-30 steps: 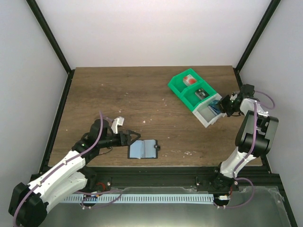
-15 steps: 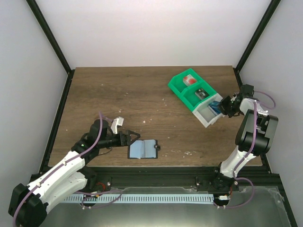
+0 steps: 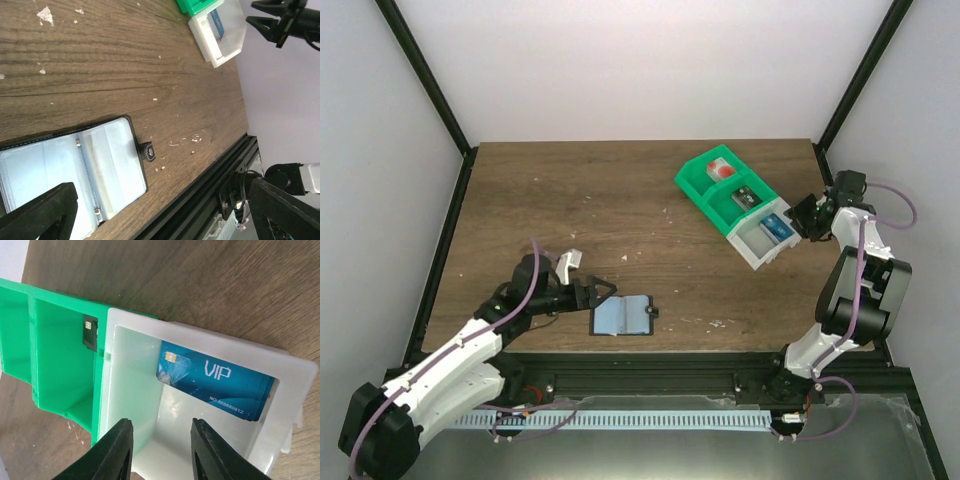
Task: Take the credit cards out of the card holder
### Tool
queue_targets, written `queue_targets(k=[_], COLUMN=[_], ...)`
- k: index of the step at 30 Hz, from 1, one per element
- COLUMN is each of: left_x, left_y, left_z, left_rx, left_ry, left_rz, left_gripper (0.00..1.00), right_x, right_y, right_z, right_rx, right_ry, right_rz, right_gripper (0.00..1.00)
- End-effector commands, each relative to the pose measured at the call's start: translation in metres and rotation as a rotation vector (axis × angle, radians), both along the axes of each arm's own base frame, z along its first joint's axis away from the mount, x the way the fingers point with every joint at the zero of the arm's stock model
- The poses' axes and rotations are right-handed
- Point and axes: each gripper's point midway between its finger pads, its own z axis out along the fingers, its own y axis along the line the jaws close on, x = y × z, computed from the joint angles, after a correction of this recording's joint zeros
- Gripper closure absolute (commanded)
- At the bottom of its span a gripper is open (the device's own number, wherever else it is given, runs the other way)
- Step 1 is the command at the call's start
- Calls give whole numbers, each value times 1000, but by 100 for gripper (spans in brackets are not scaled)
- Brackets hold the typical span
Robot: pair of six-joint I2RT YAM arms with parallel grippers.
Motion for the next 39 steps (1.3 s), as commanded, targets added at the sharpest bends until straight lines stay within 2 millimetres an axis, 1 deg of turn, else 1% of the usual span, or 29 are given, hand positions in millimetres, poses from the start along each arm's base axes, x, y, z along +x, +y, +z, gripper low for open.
queue_targets(k=[1,4,6,8,10,13,16,18,21,24,27,30,32,34,37,38,39], left_x=[0,-1,-1,-1,-2,-3,-3,-4,-4,-2,0,2,3,3,-2,-3,-5], left_y=[-1,-1,-3,-4,-6,-9,-12,-13,-15,-13,-12,-12,-11,-11,-11,-11,-11], left_z=[-10,-18,-20,-24,-26,-30,-37,-44,-54,-65,-72,-75,-77,-78,-81,-82,-82], left_rx=[4,19,22,26,26,14,24,37,57,86,102,100,95,79,49,40,33], left_ry=[21,42,49,60,70,87,118,145,176,200,225,247,263,274,302,308,315], left_rz=[4,-3,-13,-20,-33,-48,-63,-70,-79,-66,-48,-26,-7,4,5,7,9], left_gripper=[5,5,5,5,5,9,12,13,14,14,14,14,14,14,14,14,14], right_x=[-7,-13,-14,-14,-17,-27,-45,-61,-81,-102,-127,-155,-172,-196,-217,-224,-230], right_y=[-12,-15,-9,3,21,49,84,108,141,181,225,275,303,332,362,371,381], right_z=[16,23,32,42,50,59,63,60,57,56,47,39,34,27,18,11,9], right_rx=[-58,-89,-90,-99,-101,-103,-90,-79,-50,-18,18,72,82,89,87,102,128], right_ry=[-3,-6,-35,-65,-87,-119,-150,-156,-163,-172,-152,-139,-134,-110,-98,-82,-87], right_rz=[-47,-58,-37,6,62,141,230,285,354,435,526,637,701,785,852,875,904], right_gripper=[65,64,64,64,64,64,64,64,64,64,64,65,65,66,67,67,67])
